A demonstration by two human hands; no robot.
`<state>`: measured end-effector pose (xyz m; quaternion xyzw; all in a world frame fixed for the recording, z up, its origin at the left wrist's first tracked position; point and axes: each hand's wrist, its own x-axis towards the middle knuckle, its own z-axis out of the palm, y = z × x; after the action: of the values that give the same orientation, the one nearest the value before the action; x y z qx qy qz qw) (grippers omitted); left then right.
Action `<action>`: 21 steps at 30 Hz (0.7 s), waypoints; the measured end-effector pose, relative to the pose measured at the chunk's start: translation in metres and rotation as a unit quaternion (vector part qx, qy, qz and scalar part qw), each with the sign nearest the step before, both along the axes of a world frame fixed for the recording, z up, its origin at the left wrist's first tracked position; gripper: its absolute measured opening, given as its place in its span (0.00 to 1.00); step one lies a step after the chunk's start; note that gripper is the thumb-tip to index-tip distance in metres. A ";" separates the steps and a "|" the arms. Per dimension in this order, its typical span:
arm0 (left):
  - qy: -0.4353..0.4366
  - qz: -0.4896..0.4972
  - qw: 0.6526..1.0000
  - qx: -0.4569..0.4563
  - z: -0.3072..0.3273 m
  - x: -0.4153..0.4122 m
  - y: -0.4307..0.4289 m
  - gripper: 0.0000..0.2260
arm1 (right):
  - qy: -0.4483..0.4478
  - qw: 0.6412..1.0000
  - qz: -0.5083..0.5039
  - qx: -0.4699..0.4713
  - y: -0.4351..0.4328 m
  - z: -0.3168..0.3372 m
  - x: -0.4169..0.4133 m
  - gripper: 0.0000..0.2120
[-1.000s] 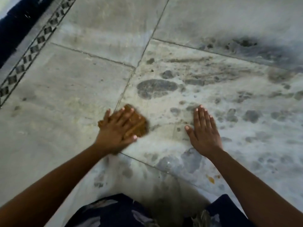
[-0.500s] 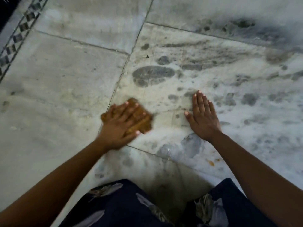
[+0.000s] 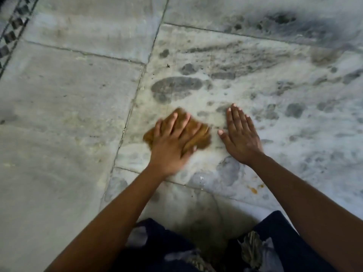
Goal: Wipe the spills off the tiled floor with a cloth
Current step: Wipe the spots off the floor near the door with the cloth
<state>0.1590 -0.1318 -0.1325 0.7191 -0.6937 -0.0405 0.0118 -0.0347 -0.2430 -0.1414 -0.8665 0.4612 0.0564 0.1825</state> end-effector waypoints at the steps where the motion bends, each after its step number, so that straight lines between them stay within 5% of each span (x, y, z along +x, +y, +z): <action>1: -0.006 -0.012 1.000 0.004 -0.001 0.006 0.028 0.26 | -0.002 1.000 0.000 -0.005 0.000 0.000 0.000 0.40; 4: -0.009 0.056 0.998 0.026 0.000 0.042 0.061 0.27 | -0.011 1.000 -0.004 -0.018 0.002 -0.003 -0.001 0.40; 9: 0.009 0.242 0.969 0.051 0.002 0.061 -0.043 0.27 | -0.009 1.000 0.002 -0.014 0.000 -0.002 -0.001 0.41; 12: 0.021 0.197 0.980 0.030 -0.004 0.031 -0.063 0.26 | -0.017 1.000 -0.007 0.013 -0.003 0.005 -0.001 0.37; 18: -0.003 -0.073 0.997 0.034 -0.002 -0.011 0.046 0.30 | -0.065 0.994 -0.083 0.016 0.010 0.025 -0.048 0.30; 21: -0.029 0.013 0.998 0.054 0.003 0.023 0.023 0.31 | -0.042 0.988 -0.150 0.002 0.014 0.026 -0.106 0.34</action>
<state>0.1823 -0.1092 -0.1297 0.7284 -0.6812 -0.0570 -0.0471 -0.1405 -0.2286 -0.1159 -0.7889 0.5774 -0.0070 0.2102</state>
